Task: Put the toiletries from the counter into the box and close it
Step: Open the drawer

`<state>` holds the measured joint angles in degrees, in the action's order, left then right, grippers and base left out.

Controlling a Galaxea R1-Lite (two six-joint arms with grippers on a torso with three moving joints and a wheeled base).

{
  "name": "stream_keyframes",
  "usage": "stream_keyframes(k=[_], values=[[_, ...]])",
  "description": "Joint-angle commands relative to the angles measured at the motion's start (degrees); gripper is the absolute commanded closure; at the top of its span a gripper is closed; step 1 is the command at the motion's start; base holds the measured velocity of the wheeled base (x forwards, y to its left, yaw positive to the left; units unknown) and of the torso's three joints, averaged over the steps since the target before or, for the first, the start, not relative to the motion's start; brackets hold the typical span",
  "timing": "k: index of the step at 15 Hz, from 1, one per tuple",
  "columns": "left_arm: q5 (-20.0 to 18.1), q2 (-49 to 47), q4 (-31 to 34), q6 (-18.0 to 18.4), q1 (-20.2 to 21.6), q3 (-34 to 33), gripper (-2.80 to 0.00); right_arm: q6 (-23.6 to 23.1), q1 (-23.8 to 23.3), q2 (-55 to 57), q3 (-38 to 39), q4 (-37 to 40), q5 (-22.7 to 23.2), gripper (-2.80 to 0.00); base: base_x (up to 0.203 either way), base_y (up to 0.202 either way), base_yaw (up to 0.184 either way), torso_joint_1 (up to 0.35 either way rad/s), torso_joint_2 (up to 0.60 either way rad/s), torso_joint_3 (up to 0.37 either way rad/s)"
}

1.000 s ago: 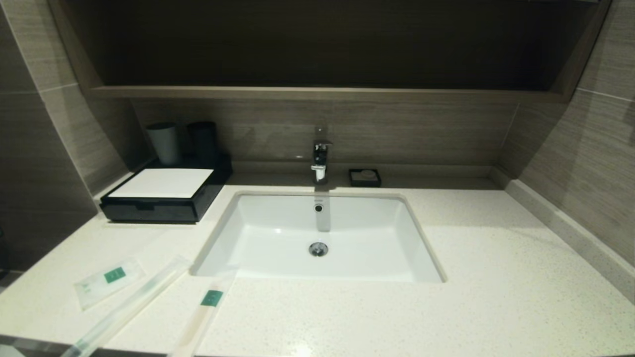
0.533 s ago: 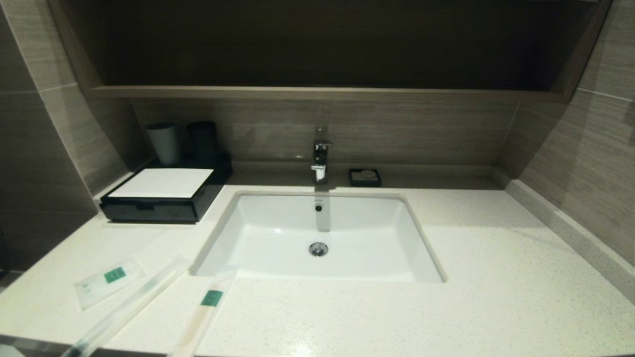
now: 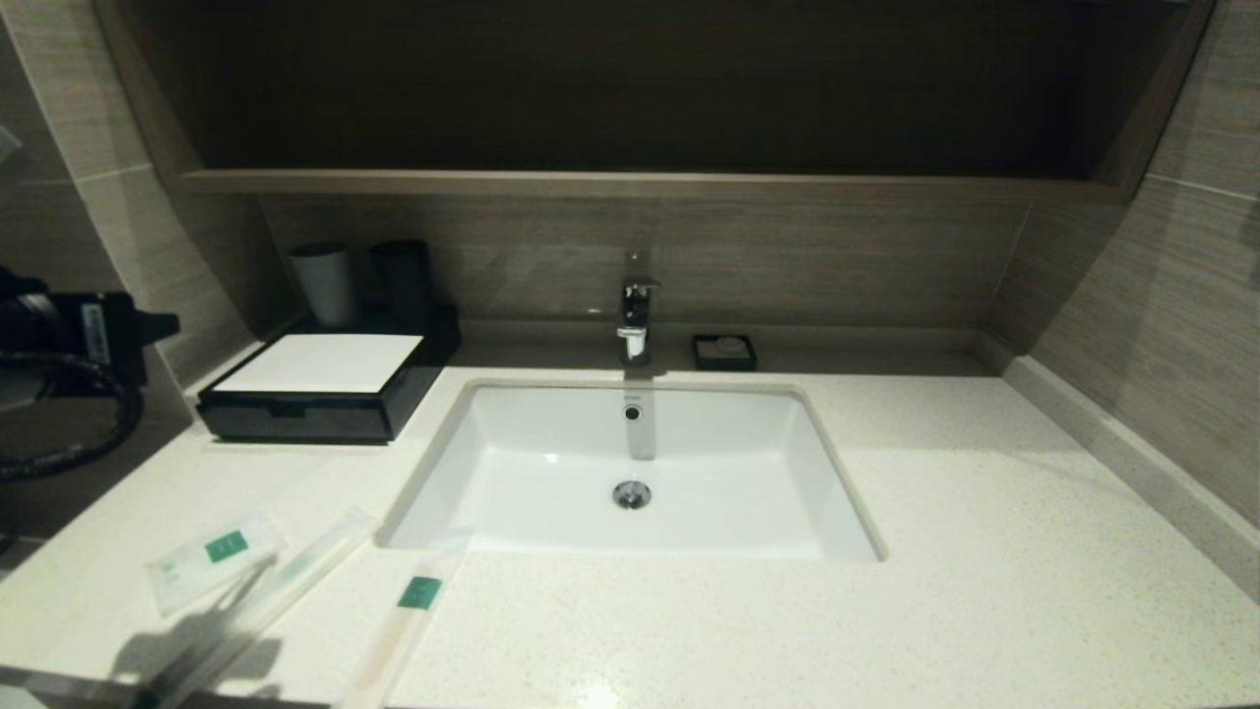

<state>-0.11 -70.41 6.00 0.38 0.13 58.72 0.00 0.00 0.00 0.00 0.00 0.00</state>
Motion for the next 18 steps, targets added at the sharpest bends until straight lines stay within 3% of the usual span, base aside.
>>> stream_keyframes(k=[1,5,8,13,18], values=[[0.1,-6.2,0.2,0.2,0.3,1.5,0.00,0.0,0.0,0.0,0.0,0.0,0.0,0.00,0.000,0.000,0.000,0.000,0.00,0.000],[0.3,-11.7,-0.1,0.5,0.6,3.4,0.00,0.0,0.0,0.0,0.0,0.0,0.0,0.00,0.000,0.000,0.000,0.000,0.00,0.000],[0.2,-15.1,-0.3,0.9,3.4,4.6,0.00,0.0,0.0,0.0,0.0,0.0,0.0,0.00,0.000,0.000,0.000,0.000,0.00,0.000],[0.3,-20.1,-1.8,5.9,7.2,4.8,0.00,0.0,0.0,0.0,0.0,0.0,0.0,0.00,0.000,0.000,0.000,0.000,0.00,0.000],[0.0,-24.6,-4.9,6.6,9.5,3.9,0.00,0.0,0.0,0.0,0.0,0.0,0.0,0.00,0.000,0.000,0.000,0.000,0.00,0.000]])
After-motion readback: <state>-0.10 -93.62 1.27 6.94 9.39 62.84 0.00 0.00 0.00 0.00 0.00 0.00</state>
